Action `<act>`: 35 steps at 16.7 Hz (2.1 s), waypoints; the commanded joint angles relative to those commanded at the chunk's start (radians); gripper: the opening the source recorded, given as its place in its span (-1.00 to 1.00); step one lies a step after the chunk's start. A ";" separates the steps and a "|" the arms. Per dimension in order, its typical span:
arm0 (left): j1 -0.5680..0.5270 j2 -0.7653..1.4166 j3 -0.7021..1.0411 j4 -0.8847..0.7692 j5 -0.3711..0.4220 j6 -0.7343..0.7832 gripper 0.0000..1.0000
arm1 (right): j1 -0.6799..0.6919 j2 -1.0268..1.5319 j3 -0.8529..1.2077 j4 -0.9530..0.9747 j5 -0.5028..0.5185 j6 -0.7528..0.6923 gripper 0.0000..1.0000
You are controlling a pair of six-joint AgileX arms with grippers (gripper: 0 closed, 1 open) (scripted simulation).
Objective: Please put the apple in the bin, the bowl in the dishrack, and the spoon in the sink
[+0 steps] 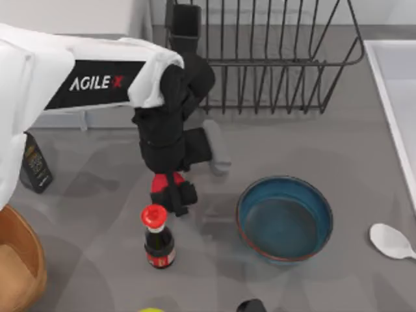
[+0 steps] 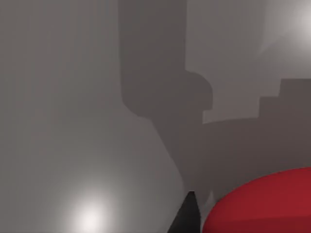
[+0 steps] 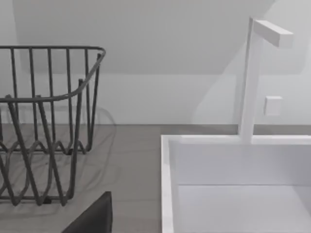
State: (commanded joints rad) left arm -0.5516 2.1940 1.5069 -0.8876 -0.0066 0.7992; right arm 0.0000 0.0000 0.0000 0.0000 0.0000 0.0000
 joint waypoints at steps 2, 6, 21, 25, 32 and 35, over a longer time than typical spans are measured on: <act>0.000 0.000 0.000 0.000 0.000 0.000 -1.00 | 0.000 0.000 0.000 0.000 0.000 0.000 1.00; 0.000 0.000 0.000 0.000 0.000 0.000 -1.00 | 0.000 0.000 0.000 0.000 0.000 0.000 1.00; -0.034 -0.089 0.297 -0.155 -0.038 -0.045 -1.00 | 0.000 0.000 0.000 0.000 0.000 0.000 1.00; -0.022 -0.108 0.268 -0.333 0.011 -0.018 -1.00 | 0.000 0.000 0.000 0.000 0.000 0.000 1.00; -0.014 -0.109 0.259 -0.361 0.017 -0.016 -1.00 | 0.000 0.000 0.000 0.000 0.000 0.000 1.00; -0.014 -0.118 0.252 -0.358 0.018 -0.074 -1.00 | 0.000 0.000 0.000 0.000 0.000 0.000 1.00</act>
State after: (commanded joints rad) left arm -0.5658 2.0755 1.7585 -1.2457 0.0110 0.7249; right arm 0.0000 0.0000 0.0000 0.0000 0.0000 0.0000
